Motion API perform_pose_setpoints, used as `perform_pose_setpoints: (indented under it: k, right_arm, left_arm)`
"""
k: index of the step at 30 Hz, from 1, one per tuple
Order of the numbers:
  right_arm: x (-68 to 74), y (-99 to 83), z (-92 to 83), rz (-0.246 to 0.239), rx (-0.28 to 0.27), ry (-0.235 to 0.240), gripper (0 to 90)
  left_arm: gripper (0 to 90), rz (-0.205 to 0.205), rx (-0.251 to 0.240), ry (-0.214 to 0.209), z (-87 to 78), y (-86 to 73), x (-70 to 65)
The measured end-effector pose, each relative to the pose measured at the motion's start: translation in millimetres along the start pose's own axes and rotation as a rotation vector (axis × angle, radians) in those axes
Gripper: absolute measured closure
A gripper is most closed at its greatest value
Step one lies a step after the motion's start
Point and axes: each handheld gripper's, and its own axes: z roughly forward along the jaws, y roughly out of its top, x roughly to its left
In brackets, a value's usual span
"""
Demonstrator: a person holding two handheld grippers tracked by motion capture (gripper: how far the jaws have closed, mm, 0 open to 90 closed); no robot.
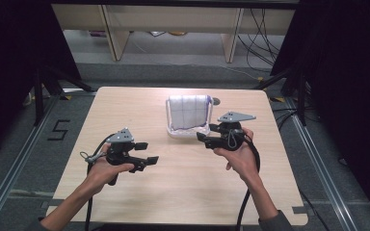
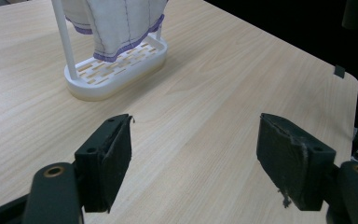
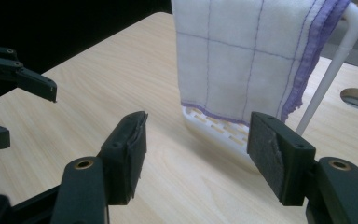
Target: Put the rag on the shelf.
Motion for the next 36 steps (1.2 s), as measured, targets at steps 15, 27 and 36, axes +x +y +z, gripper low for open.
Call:
perform_pose_setpoints:
  k: [15,27,36]
  right_arm:
    - [6.1,-23.9,1.9,0.012,0.021,0.042,38.0]
    - [12.4,-47.4,-2.8,0.038,0.019,0.047,35.2]
    - [17.4,-77.0,4.6,0.031,0.068,0.061,34.7]
  left_arm:
    - [25.1,0.001,0.01,-0.003,0.3,-13.7,-5.9]
    - [25.0,0.021,0.031,0.008,1.4,-37.1,-13.6]
    - [24.7,0.009,0.051,0.02,0.9,-58.3,-12.6]
